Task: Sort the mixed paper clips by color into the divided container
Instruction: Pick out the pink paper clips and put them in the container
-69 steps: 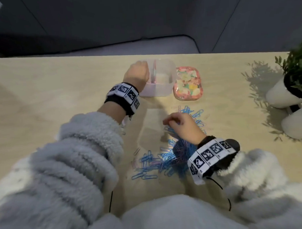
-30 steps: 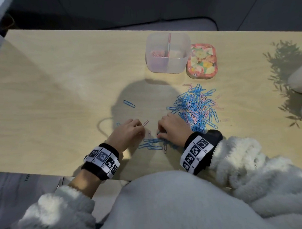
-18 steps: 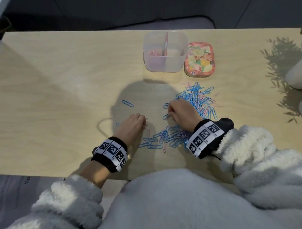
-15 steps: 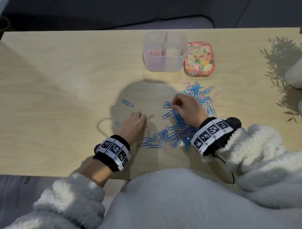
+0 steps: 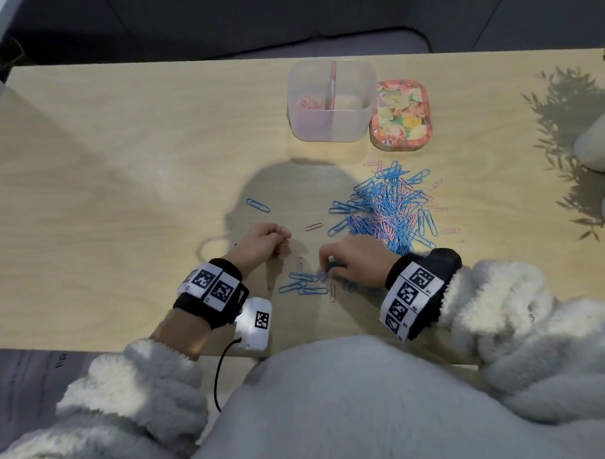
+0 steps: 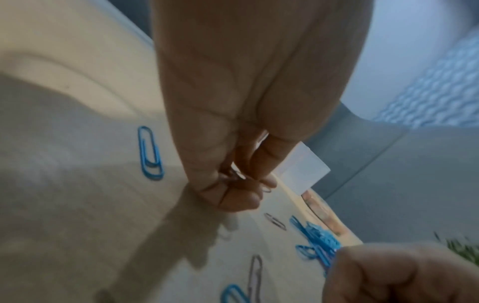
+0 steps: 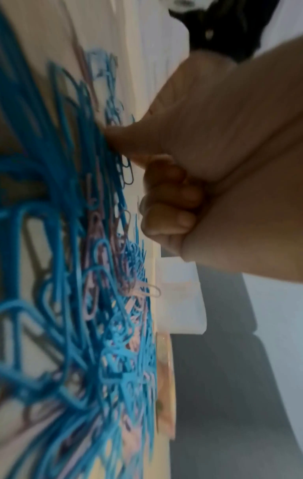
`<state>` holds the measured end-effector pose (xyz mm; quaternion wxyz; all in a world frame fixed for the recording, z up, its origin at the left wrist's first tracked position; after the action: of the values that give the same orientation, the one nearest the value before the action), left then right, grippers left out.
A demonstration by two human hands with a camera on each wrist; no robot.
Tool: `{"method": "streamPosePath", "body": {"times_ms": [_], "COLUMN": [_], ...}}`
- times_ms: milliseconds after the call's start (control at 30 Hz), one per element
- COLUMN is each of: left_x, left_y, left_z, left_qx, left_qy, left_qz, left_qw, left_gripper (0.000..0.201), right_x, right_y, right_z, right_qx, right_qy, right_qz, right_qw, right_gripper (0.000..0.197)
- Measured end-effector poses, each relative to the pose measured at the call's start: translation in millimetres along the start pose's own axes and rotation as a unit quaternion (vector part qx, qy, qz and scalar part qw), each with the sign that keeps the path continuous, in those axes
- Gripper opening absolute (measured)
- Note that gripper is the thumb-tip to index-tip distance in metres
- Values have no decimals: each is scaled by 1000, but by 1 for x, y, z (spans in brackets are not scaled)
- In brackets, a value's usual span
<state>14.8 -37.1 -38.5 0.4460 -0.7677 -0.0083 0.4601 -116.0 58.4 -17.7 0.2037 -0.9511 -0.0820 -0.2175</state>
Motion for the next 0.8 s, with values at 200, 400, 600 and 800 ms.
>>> {"method": "streamPosePath", "body": {"times_ms": [200, 400, 600, 800], "left_x": [-1, 0, -4, -6], "left_y": [-2, -7, -12, -8], "left_z": [1, 8, 19, 23], "left_qx": [28, -61, -88, -48], "left_qy": [-49, 349, 462, 443], "left_qz": [-74, 99, 119, 118], "left_qw": [996, 930, 874, 888], "left_gripper": [36, 29, 21, 14], "right_x": [-30, -21, -5, -33], "right_y": [-11, -16, 1, -1], "right_z": [-25, -22, -2, -9], "right_qx": [-101, -75, -30, -127], "right_qy": [110, 37, 30, 136], "right_qz": [59, 58, 42, 49], "right_qw": [987, 995, 998, 981], "right_gripper": [10, 19, 18, 7]}}
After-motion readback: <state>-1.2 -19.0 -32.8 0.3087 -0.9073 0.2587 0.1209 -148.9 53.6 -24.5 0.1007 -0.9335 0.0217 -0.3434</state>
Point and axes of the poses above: each hand's wrist, its own y-axis towards the middle knuckle, its own z-axis out of the palm, x = y × z, the point moved 5 cm from there along y, towards the middle knuckle, and after that the axes turned 5 degrees about -z, right-handed, at the moved point
